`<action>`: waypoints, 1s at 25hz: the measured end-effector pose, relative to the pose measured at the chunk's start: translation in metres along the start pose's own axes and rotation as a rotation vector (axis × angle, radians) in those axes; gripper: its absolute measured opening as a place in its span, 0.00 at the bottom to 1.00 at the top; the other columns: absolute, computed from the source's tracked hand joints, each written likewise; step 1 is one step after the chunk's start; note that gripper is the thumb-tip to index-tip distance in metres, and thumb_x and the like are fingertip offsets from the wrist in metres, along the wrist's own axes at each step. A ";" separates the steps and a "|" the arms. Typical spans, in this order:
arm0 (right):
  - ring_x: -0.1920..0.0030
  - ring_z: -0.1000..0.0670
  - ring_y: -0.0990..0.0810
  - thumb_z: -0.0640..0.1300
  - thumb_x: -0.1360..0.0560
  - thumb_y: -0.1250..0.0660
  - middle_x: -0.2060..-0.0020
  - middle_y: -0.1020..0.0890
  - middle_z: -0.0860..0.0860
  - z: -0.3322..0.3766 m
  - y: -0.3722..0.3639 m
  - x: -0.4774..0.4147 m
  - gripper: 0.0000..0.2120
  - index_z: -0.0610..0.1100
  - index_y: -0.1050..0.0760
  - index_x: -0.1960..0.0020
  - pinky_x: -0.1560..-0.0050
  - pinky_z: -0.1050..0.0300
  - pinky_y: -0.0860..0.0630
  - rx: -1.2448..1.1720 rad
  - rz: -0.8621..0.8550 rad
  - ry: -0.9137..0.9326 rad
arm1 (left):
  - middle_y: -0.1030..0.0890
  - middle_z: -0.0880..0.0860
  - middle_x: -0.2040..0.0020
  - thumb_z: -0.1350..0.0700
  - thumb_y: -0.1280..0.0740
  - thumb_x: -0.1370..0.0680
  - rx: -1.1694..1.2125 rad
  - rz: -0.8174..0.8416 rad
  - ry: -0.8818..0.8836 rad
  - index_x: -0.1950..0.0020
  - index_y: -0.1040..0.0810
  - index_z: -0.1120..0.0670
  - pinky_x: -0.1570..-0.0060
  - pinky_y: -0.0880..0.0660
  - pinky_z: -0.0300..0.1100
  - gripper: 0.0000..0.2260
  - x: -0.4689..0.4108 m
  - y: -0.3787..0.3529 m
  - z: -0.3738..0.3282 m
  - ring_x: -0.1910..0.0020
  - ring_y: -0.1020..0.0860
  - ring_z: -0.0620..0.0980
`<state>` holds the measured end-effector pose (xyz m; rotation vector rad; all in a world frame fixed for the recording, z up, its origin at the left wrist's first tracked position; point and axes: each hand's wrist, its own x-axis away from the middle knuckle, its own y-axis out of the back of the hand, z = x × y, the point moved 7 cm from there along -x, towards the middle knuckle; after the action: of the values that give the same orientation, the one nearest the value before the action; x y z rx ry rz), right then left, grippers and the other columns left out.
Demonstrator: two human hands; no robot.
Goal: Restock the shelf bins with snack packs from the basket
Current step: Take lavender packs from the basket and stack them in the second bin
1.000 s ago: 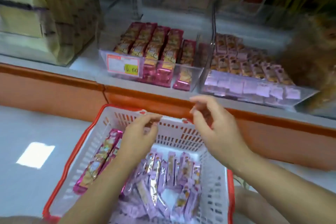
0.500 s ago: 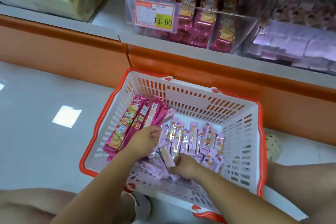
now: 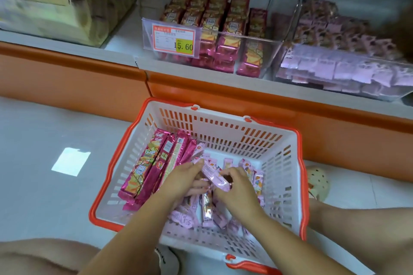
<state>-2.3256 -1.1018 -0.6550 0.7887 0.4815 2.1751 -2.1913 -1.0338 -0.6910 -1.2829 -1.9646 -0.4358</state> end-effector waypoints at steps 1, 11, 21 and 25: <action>0.52 0.56 0.30 0.40 0.28 0.30 0.52 0.33 0.58 0.006 0.004 0.007 0.14 0.50 0.28 0.45 0.56 0.66 0.34 0.003 -0.026 0.073 | 0.18 0.61 0.46 0.47 0.37 0.21 0.089 0.017 -0.004 0.41 0.23 0.54 0.50 0.19 0.51 0.14 0.001 -0.008 -0.005 0.52 0.16 0.57; 0.47 0.67 0.28 0.38 0.29 0.27 0.49 0.26 0.61 -0.009 0.047 0.038 0.24 0.64 0.31 0.48 0.48 0.64 0.27 -0.310 -0.237 0.039 | 0.19 0.63 0.43 0.59 0.34 0.22 0.368 0.127 -0.016 0.35 0.29 0.62 0.53 0.18 0.50 0.16 0.014 -0.050 -0.029 0.47 0.18 0.60; 0.47 0.64 0.26 0.45 0.30 0.26 0.51 0.25 0.60 0.018 0.075 0.038 0.20 0.67 0.29 0.49 0.49 0.71 0.32 -0.187 -0.302 0.177 | 0.16 0.59 0.48 0.58 0.34 0.22 0.169 0.124 -0.265 0.40 0.24 0.60 0.54 0.19 0.45 0.12 0.039 -0.064 -0.082 0.49 0.17 0.56; 0.51 0.62 0.25 0.52 0.35 0.30 0.55 0.22 0.63 0.081 0.158 0.053 0.14 0.61 0.21 0.49 0.52 0.76 0.33 -0.109 -0.713 0.414 | 0.15 0.54 0.51 0.55 0.32 0.27 0.071 0.102 -0.636 0.44 0.20 0.55 0.54 0.18 0.43 0.12 0.096 -0.085 -0.185 0.51 0.17 0.50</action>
<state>-2.3825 -1.1556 -0.4874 0.0587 0.7138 1.6543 -2.2159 -1.1263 -0.4876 -1.5990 -2.3784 0.1161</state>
